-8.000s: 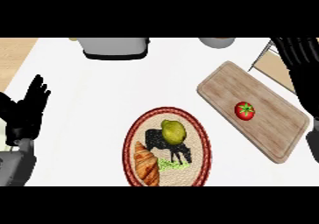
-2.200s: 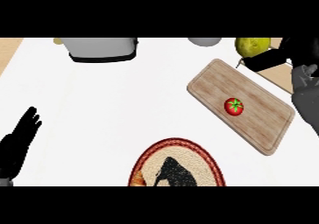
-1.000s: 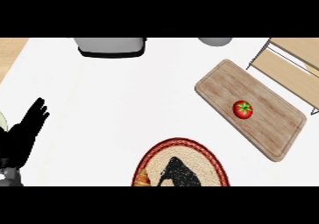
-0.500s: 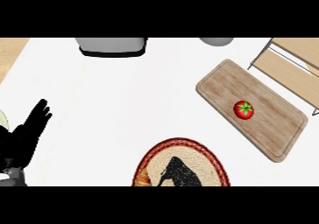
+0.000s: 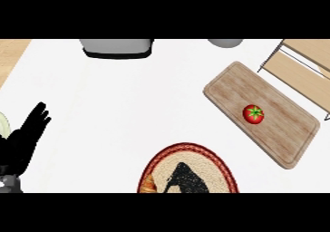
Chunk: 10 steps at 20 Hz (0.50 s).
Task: Pick the pear from the placemat and place it in the tiered shelf
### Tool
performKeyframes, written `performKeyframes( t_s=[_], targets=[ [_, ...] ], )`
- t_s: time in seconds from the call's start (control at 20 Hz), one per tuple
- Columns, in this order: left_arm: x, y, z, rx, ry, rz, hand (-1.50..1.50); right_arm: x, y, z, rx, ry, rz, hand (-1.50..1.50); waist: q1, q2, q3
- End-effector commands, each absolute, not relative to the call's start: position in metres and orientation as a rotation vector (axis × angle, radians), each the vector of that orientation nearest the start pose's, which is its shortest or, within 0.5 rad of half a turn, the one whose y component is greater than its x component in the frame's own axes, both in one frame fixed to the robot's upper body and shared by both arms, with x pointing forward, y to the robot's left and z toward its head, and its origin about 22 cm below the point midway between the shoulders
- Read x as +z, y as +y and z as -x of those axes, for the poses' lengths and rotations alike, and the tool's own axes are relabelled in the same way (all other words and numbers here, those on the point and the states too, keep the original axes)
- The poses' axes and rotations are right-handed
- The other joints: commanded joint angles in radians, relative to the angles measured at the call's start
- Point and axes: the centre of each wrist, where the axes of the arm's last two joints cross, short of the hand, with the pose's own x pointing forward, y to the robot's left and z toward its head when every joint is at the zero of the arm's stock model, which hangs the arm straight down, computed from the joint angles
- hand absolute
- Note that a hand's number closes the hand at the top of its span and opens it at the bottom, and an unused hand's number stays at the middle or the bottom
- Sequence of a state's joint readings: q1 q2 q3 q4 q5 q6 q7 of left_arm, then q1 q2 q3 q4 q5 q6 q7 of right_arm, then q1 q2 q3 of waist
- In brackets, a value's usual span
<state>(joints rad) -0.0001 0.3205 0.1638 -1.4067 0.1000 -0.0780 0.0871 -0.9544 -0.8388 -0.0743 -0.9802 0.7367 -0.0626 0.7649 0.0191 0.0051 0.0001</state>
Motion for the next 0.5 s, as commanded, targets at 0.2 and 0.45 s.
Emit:
performKeyframes(
  t_s=[0.2, 0.45],
  targets=[
    [-0.002, 0.351, -0.252, -0.049, -1.335, -0.235, 0.0, 0.281, -0.411, -0.393, -0.074, -0.971, 1.507, -1.5, -0.01, 0.001, 0.0],
    [0.008, 0.345, -0.239, -0.087, -1.349, -0.24, 0.0, 0.248, -0.424, -0.405, 0.099, -0.919, 1.55, -1.5, 0.014, 0.004, 0.001]
  ],
)
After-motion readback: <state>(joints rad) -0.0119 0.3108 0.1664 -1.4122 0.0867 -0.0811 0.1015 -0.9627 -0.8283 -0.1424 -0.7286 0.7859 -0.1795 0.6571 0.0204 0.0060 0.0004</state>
